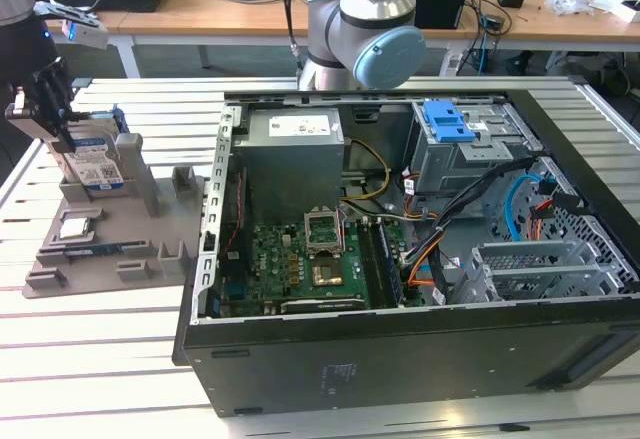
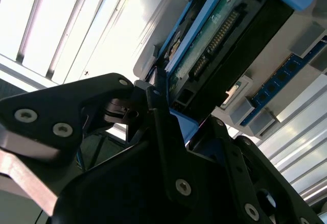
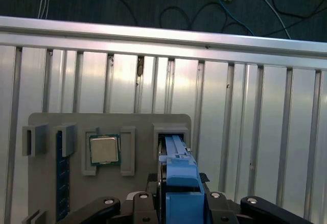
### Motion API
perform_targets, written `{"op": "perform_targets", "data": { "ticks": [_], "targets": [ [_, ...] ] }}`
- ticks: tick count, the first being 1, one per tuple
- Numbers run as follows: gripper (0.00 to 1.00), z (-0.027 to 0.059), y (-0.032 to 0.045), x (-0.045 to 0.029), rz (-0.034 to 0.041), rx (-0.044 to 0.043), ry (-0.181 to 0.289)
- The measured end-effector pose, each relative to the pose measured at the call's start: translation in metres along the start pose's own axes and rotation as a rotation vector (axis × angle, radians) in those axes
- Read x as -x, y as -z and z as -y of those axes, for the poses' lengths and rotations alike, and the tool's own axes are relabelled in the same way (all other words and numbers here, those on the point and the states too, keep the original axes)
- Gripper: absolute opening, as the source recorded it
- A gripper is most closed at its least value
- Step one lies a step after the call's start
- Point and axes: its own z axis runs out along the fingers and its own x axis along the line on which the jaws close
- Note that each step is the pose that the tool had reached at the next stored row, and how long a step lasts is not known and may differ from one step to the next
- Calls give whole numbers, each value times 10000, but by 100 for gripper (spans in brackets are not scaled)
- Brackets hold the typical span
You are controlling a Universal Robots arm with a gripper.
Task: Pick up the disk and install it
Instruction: 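Pick up the disk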
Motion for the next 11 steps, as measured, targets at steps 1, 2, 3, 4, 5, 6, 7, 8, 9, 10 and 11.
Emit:
{"op": "perform_targets", "data": {
  "ticks": [1,2,3,4,5,6,7,8,9,10,11],
  "targets": [
    [37,-1,56,0,-2,8,0],
    [37,-2,94,1,-3,9,0],
    [37,-2,124,1,-3,10,0],
    [37,-2,144,1,-3,9,0],
    [37,-3,174,1,-3,10,0],
    [37,-3,194,1,-3,10,0],
    [37,-3,213,2,-2,9,0],
    [37,-3,230,2,-3,10,0],
    [37,-3,245,2,-4,10,0],
    [37,-4,266,2,-3,10,0],
    [37,-4,277,2,-3,10,0]
  ]
}}
